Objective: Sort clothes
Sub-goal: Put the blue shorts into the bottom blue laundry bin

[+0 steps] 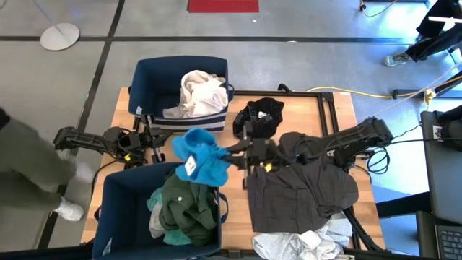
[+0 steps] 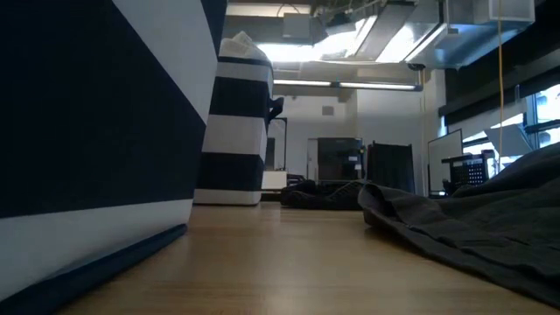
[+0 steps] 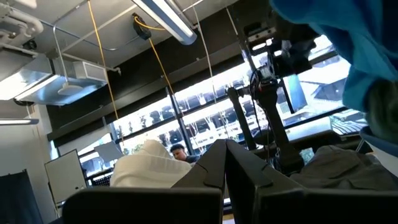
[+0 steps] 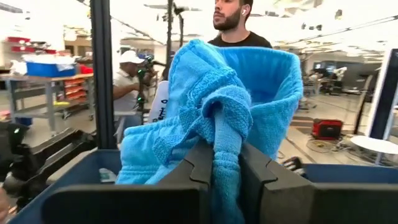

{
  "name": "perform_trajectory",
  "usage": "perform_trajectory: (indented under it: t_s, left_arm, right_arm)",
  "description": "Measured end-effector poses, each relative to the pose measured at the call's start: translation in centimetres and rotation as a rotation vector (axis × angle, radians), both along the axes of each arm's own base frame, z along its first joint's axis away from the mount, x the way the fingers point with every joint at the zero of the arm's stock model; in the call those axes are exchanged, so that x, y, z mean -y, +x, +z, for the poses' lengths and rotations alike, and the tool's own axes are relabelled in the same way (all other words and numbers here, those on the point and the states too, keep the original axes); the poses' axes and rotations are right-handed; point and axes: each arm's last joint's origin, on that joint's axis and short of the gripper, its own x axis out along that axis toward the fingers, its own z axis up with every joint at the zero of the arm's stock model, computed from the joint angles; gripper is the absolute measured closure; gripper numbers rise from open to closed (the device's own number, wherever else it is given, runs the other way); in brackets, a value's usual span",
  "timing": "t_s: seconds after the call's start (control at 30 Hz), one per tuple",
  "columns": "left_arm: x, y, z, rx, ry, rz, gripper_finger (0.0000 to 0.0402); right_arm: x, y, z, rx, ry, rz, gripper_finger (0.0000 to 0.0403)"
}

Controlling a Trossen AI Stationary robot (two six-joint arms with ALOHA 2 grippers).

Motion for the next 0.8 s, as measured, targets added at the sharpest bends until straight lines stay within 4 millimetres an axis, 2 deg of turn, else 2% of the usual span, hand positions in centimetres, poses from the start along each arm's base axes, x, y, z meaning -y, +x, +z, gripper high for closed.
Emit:
perform_trajectory:
  t_s: [0.43,0.63,0.8]
  left_arm:
    - [0.0,0.0,0.0,-0.002,0.000,0.000,0.0402]
    - [0.0,0.0,0.0,-0.002,0.000,0.000,0.0402]
    - [0.0,0.0,0.0,-0.002,0.000,0.000,0.0402]
  right_arm:
    - [-3.0,7.7,-0.6,0.038,-0.037,0.231,0.0366]
    - [-3.9,10.0,-0.7,0.076,-0.048,0.305,0.0366]
    - [-4.2,11.2,-2.6,0.028,-0.053,0.302,0.0363]
